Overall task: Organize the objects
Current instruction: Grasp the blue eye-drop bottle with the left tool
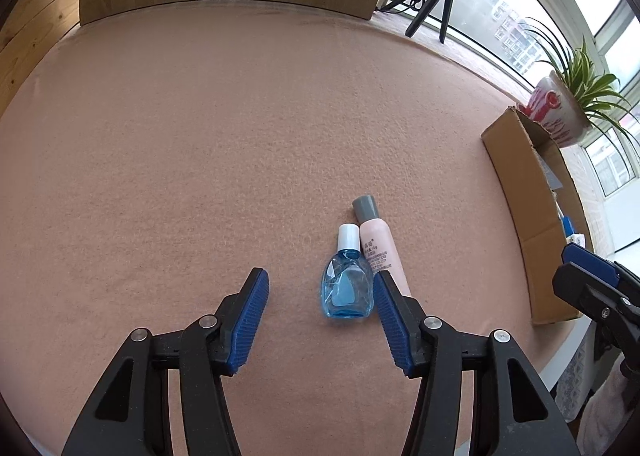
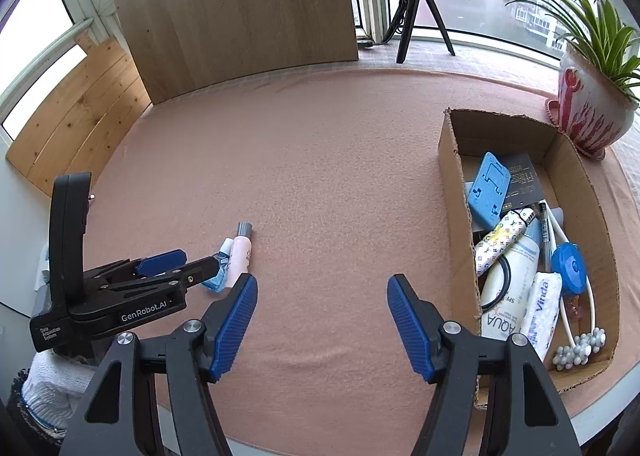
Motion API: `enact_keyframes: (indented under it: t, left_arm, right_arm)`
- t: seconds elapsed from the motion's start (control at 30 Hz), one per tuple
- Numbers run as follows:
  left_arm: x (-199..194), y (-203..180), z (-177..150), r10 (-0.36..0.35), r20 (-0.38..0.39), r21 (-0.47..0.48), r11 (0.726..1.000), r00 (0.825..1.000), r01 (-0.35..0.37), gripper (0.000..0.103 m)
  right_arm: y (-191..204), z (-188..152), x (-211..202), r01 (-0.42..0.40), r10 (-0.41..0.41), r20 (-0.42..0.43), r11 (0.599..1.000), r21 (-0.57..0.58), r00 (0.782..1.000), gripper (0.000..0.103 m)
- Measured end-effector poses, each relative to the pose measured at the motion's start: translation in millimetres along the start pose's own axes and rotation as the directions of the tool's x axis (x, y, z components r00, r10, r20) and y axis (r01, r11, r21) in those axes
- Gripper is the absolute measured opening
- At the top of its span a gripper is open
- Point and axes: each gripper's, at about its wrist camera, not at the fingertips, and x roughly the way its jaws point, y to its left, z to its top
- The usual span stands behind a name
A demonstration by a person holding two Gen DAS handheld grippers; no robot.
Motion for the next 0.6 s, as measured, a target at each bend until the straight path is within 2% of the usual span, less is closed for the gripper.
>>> enact_keyframes:
  t: [0.1,0.33,0.4,0.53,0.6]
  left_arm:
    - [1.1,-5.0,2.2,0.005,0.008,0.027,1.0,1.0,-0.005,0.057]
    - [14.1,-17.1,2.8,0.004,-0.031,0.088,0.996,1.0,-0.001,0.041]
    - [15.4,-18.2,1.6,0.011,-0.029,0.104,0.995,1.0,-0.008,0.039]
    - [13.8,-12.4,1.2,0.014,-0.021,0.097,0.995,1.0,-0.012,0.03]
    - [11.9,-7.8,0.6,0.016,-0.016,0.09,0.996,1.0,-0.014,0.03]
  right_arm:
    - [0.5,0.2,8.5,-0.014,0.014,-0.028,1.0,0.021,1.0,0.064]
    - [-2.5,-0.8,16.8,-0.027,0.03,-0.056,0.998,0.056,0.998,0.064]
    - [-3.5,0.1,20.3,-0.035,0.04,-0.063,0.997,0.068,0.997,0.064]
    - [-1.4,2.7,29.1,-0.056,0.062,-0.079,0.996,0.075,0.995,0.064]
    - [1.3,5.1,35.7,-0.065,0.071,-0.091,0.995,0.074,0.993,0.064]
